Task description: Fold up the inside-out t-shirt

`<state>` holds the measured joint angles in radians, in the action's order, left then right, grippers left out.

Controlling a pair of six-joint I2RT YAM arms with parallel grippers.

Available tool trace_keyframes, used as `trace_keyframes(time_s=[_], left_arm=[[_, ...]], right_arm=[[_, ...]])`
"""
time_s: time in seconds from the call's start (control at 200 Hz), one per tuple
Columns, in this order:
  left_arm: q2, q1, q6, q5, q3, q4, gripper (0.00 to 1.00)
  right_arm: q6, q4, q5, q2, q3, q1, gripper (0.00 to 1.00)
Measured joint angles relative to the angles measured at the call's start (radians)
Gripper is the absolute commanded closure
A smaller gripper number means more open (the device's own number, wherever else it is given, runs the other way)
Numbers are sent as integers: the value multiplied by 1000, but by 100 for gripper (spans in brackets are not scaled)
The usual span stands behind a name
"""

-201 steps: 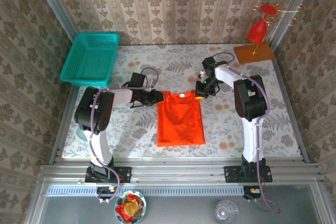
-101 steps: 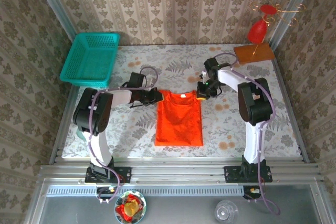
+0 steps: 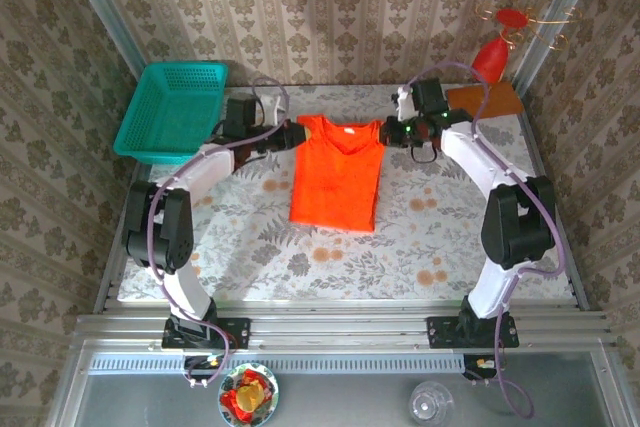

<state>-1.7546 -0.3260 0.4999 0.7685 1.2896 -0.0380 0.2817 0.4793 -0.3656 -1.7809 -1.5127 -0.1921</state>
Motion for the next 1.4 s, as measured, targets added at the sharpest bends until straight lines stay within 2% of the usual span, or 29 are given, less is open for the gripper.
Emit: trace_keyframes(time_s=[0.185,0.29,0.38,0.5,0.635,0.8,1.04,1.195,1.4], left_arm=[[-29,21,-52,54,232,-45,100],[-45,27,-68,93,261,-166,100],[-51,39,-63,117,174,-380,100],[-111,63,-11,171,-27,-810,100],[-176,74,28,208,-203,-1012,100],[-115,55,10,213,-413,-1118,100],[27,-15,-46,169,-634,-1197,100],[76,-54,-41,130,-780,-1212,100],[85,-133,5,53,-950,-1212,100]], right_arm=[[-58,-95,-51,-21,-179,72,100],[-124,-176,-101,-21,-206,95,100],[-188,-240,-133,-21,-179,98,100],[-249,-340,-172,-8,-45,96,100],[-276,-409,-214,34,175,94,100],[-305,-433,-231,180,429,65,100],[-328,-453,-227,404,686,0,100],[-331,-421,-196,498,795,-66,100],[-311,-342,-160,564,840,-154,100]])
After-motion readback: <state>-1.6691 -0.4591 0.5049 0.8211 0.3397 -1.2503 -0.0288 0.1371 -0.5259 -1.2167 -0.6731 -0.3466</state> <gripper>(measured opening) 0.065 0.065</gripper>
